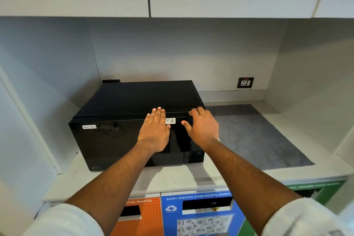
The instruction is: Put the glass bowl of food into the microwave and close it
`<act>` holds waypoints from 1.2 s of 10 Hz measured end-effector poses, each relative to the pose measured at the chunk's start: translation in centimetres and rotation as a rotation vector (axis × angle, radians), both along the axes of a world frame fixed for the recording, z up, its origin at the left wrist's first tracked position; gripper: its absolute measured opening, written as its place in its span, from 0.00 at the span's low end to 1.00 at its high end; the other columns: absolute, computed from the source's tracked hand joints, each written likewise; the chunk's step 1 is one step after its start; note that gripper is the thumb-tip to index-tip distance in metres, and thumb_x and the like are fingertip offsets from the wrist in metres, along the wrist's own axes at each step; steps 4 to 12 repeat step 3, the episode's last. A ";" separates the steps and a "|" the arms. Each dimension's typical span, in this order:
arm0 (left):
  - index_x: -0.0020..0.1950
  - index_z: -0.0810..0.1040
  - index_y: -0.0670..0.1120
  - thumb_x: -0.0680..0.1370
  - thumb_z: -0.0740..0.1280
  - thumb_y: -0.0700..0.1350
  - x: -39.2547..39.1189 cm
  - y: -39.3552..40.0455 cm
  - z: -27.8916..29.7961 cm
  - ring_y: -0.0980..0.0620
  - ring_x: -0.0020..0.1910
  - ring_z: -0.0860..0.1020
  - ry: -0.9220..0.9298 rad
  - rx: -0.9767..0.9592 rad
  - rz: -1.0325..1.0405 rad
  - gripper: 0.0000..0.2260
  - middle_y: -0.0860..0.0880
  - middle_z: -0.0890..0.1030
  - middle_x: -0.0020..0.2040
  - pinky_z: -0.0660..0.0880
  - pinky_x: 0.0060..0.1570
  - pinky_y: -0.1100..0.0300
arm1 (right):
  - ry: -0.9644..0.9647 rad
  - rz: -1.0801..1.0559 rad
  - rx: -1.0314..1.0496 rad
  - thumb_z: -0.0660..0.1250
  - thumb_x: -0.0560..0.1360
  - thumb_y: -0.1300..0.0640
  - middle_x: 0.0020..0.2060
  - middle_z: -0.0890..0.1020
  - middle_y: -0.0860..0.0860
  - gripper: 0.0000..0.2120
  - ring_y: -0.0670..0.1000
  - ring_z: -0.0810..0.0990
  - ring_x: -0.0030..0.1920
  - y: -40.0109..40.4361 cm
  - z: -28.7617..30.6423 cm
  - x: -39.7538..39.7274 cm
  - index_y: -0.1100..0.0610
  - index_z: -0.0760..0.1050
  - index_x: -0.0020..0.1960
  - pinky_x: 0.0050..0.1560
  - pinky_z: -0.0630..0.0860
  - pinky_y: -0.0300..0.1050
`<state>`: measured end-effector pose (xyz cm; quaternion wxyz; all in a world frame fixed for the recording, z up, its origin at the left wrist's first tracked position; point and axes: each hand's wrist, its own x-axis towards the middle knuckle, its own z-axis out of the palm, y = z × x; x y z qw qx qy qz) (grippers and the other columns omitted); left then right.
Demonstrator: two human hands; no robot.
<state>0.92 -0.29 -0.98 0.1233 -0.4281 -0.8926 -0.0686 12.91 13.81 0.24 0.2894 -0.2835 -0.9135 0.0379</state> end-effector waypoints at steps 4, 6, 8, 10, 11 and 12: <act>0.82 0.45 0.44 0.83 0.49 0.60 2.1 -1.7 0.9 0.46 0.82 0.42 0.000 0.087 0.031 0.33 0.46 0.43 0.84 0.45 0.80 0.48 | -0.317 0.063 0.094 0.53 0.81 0.32 0.85 0.44 0.57 0.44 0.59 0.40 0.84 0.3 0.2 1.7 0.56 0.40 0.84 0.83 0.45 0.63; 0.82 0.45 0.44 0.83 0.49 0.60 2.1 -1.7 0.9 0.46 0.82 0.42 0.000 0.087 0.031 0.33 0.46 0.43 0.84 0.45 0.80 0.48 | -0.317 0.063 0.094 0.53 0.81 0.32 0.85 0.44 0.57 0.44 0.59 0.40 0.84 0.3 0.2 1.7 0.56 0.40 0.84 0.83 0.45 0.63; 0.82 0.45 0.44 0.83 0.49 0.60 2.1 -1.7 0.9 0.46 0.82 0.42 0.000 0.087 0.031 0.33 0.46 0.43 0.84 0.45 0.80 0.48 | -0.317 0.063 0.094 0.53 0.81 0.32 0.85 0.44 0.57 0.44 0.59 0.40 0.84 0.3 0.2 1.7 0.56 0.40 0.84 0.83 0.45 0.63; 0.82 0.45 0.44 0.83 0.49 0.60 2.1 -1.7 0.9 0.46 0.82 0.42 0.000 0.087 0.031 0.33 0.46 0.43 0.84 0.45 0.80 0.48 | -0.317 0.063 0.094 0.53 0.81 0.32 0.85 0.44 0.57 0.44 0.59 0.40 0.84 0.3 0.2 1.7 0.56 0.40 0.84 0.83 0.45 0.63; 0.82 0.45 0.44 0.83 0.49 0.60 2.1 -1.7 0.9 0.46 0.82 0.42 0.000 0.087 0.031 0.33 0.46 0.43 0.84 0.45 0.80 0.48 | -0.317 0.063 0.094 0.53 0.81 0.32 0.85 0.44 0.57 0.44 0.59 0.40 0.84 0.3 0.2 1.7 0.56 0.40 0.84 0.83 0.45 0.63; 0.82 0.45 0.44 0.83 0.49 0.60 2.1 -1.7 0.9 0.46 0.82 0.42 0.000 0.087 0.031 0.33 0.46 0.43 0.84 0.45 0.80 0.48 | -0.317 0.063 0.094 0.53 0.81 0.32 0.85 0.44 0.57 0.44 0.59 0.40 0.84 0.3 0.2 1.7 0.56 0.40 0.84 0.83 0.45 0.63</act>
